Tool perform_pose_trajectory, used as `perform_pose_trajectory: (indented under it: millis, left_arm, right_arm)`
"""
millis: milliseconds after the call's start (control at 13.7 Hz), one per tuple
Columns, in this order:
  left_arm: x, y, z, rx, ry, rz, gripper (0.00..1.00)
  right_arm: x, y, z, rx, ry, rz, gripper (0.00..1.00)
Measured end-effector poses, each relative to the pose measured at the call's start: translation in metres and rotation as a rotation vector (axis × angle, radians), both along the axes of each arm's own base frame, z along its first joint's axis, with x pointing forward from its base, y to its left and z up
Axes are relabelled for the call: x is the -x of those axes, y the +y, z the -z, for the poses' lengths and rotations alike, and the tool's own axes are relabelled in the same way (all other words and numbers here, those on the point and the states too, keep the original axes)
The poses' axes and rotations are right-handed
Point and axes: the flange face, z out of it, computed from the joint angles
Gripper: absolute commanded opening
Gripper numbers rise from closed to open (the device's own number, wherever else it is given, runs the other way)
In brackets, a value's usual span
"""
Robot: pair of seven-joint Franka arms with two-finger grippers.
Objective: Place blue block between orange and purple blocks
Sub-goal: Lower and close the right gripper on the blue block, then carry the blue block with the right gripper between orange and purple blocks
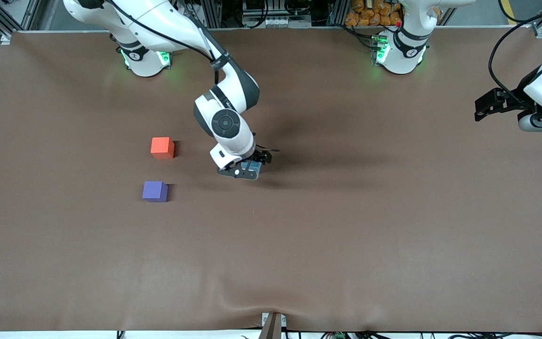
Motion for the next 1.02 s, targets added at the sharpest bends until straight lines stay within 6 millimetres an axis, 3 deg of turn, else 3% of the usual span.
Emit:
perform_pose_trajectory:
  millis: [219,510,583,802,875,1021]
  left_arm:
    - [0.0,0.0,-0.001,0.0,-0.003,0.0,1.0]
    - [0.0,0.0,-0.001,0.0,-0.003,0.0,1.0]
    - [0.0,0.0,-0.001,0.0,-0.003,0.0,1.0]
    - [0.0,0.0,-0.001,-0.001,-0.003,0.0,1.0]
    - [0.0,0.0,-0.001,-0.001,-0.003,-0.001,1.0]
    - [0.0,0.001,-0.001,-0.001,-0.004,-0.001,1.0]
  right_arm:
    - [0.002,0.001,0.004,0.012,-0.003,-0.008,0.67]
    - [0.003,0.004,0.006,0.019,-0.004,-0.012,0.11]
    - [0.003,0.005,0.006,0.021,-0.008,-0.015,0.01]
    - [-0.005,0.003,-0.007,0.025,-0.012,-0.013,0.0]
    - [-0.011,-0.002,-0.02,0.036,0.003,-0.017,0.0]
    - [-0.027,-0.026,-0.065,0.046,0.031,-0.048,0.0]
